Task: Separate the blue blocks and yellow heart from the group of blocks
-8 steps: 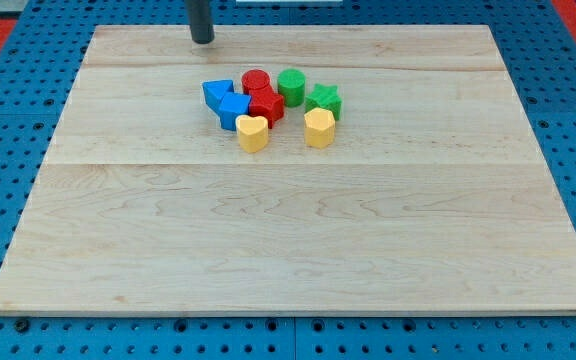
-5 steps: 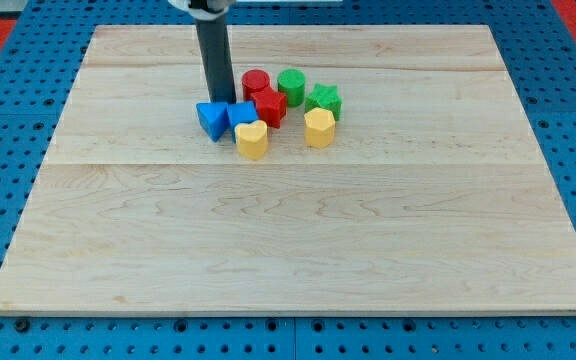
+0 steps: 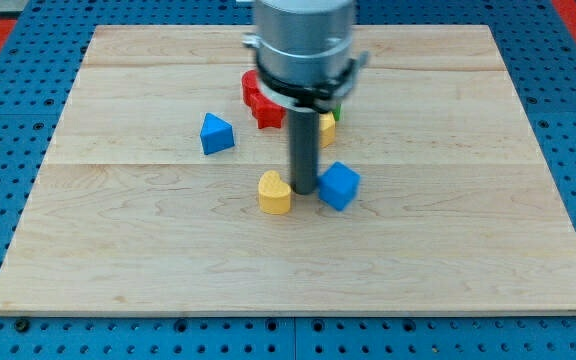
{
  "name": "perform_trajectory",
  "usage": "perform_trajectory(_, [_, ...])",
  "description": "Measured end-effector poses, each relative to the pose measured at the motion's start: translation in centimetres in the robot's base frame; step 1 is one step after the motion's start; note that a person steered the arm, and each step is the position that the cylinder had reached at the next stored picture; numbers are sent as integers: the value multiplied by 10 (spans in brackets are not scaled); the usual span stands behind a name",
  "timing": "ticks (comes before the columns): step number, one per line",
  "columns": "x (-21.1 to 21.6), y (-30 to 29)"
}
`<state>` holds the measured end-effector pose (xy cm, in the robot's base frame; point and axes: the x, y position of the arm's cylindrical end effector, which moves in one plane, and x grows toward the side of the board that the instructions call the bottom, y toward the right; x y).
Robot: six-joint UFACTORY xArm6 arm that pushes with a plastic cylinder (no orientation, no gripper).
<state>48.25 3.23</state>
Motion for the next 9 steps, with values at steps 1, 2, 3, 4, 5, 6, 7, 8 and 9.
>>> perform_trajectory(1, [3, 12])
perform_trajectory(2, [3, 11])
perform_trajectory(3, [13, 2])
perform_trajectory(4, [47, 18])
perform_trajectory(5, [54, 71])
perform_trajectory(6, [54, 92])
perform_trajectory(7, [54, 93])
perform_trajectory(8, [54, 128])
perform_trajectory(9, [46, 142])
